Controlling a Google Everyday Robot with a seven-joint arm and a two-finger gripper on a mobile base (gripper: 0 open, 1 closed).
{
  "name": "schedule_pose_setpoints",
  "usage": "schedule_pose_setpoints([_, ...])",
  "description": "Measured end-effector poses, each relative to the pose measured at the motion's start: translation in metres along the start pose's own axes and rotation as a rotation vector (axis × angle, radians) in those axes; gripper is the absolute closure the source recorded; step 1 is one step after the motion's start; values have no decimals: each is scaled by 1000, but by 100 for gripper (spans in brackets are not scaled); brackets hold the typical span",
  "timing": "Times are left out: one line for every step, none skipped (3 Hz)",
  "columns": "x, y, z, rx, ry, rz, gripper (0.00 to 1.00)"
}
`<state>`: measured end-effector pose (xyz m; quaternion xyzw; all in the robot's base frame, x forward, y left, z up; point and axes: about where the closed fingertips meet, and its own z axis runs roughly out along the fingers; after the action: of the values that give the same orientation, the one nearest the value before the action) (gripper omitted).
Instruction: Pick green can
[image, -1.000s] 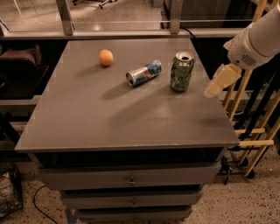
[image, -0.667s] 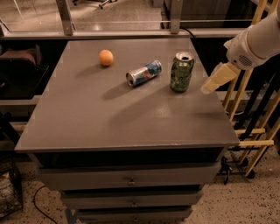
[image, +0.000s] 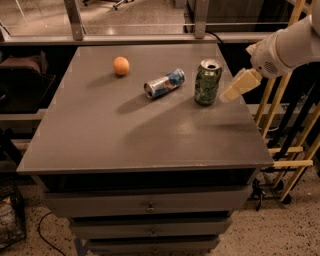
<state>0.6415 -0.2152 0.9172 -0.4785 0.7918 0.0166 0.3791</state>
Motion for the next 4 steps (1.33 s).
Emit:
schedule_pose_setpoints([-18, 11, 3, -43, -48, -26, 0])
schedule_pose_setpoints([-29, 22, 4, -85, -70, -52, 0])
schedule_pose_setpoints([-30, 27, 10, -117, -62, -62, 0])
schedule_pose_setpoints([-28, 29, 14, -140, -49, -61, 0])
